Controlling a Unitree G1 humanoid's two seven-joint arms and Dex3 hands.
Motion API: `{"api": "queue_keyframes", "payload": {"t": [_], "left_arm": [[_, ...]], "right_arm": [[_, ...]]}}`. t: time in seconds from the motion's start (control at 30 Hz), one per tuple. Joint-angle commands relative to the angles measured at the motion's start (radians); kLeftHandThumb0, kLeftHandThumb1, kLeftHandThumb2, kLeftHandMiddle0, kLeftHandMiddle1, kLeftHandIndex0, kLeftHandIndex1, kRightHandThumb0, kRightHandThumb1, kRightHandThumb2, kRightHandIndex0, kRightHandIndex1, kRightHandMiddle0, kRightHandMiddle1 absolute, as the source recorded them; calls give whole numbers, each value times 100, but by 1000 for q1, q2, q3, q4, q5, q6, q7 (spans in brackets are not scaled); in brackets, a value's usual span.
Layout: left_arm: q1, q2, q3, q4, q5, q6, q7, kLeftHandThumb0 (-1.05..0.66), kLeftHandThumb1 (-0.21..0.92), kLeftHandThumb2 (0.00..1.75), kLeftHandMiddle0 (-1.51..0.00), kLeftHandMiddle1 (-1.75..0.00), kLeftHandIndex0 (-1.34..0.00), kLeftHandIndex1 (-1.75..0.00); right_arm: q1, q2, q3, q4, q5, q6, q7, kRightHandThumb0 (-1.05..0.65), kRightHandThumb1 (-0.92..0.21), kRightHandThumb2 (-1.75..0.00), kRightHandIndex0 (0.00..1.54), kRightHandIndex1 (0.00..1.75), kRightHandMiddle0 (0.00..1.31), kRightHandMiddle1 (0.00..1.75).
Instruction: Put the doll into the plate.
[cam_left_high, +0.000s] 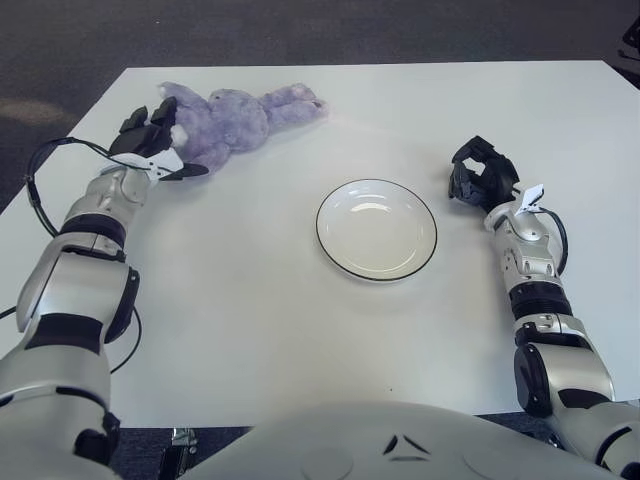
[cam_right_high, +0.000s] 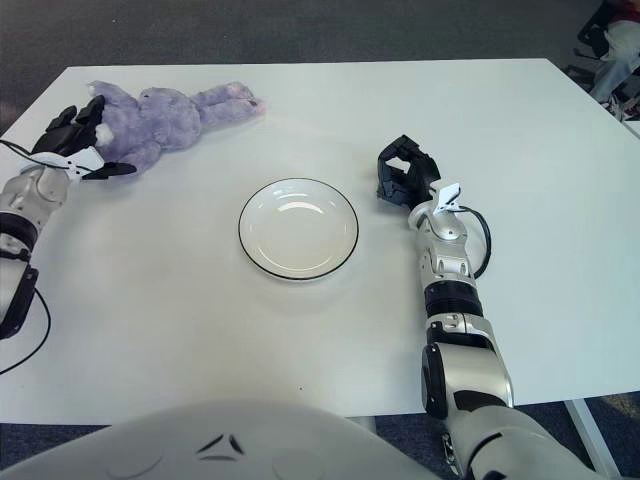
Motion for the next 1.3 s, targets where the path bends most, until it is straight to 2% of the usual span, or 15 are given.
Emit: {"api": "queue_keyframes", "payload": {"t": [0.0, 0.07, 0.17, 0.23, 0.33, 0.47, 0.57, 0.83, 1.07, 1.27], "left_arm": [[29, -28, -18, 25, 8, 35, -44, -48, 32, 89, -22, -90, 0, -98], [33, -30, -29, 23, 16, 40, -20, -33, 20, 108, -29, -124, 0, -133], [41, -34, -52, 20, 38, 48, 42, 19, 32, 107, -56, -143, -13, -161], [44, -35, -63, 19, 47, 50, 72, 10, 28, 118, -67, -141, -31, -168], [53, -42, -77, 23, 57, 56, 118, 3, 22, 129, -76, -141, -47, -172], [69, -54, -94, 33, 68, 74, 195, 1, 7, 149, -84, -146, -63, -174], [71, -58, -103, 33, 73, 75, 250, 1, 1, 156, -88, -146, -68, -174], [78, -77, -115, 37, 81, 100, 333, 0, -7, 168, -92, -157, -71, -175], [85, -109, -127, 36, 79, 133, 372, 0, -2, 165, -88, -162, -66, -175], [92, -136, -108, 23, 53, 122, 395, 0, 2, 161, -86, -162, -63, -175]], "right_arm": [[86, 27, 17, 57, -10, 100, -2, -40, -58, -98, 94, 175, 41, 175], [87, 27, 16, 56, -11, 101, -5, -41, -58, -98, 94, 175, 41, 175], [88, 26, 16, 55, -11, 101, -6, -41, -58, -98, 94, 175, 41, 175], [89, 26, 16, 54, -10, 101, -6, -41, -58, -98, 94, 175, 41, 175], [90, 24, 16, 53, -10, 103, -4, -41, -58, -98, 93, 175, 41, 175], [91, 19, 15, 51, -7, 105, 3, -40, -58, -98, 94, 175, 41, 175], [92, 17, 12, 50, -4, 102, 7, -41, -58, -98, 94, 175, 41, 175], [94, 12, 7, 53, -4, 98, 11, -41, -58, -99, 94, 175, 41, 175], [92, 1, -7, 75, -1, 88, 17, -41, -58, -98, 92, 175, 41, 175], [83, -23, -28, 75, 9, 88, 32, -41, -57, -100, 96, 175, 42, 175]]}}
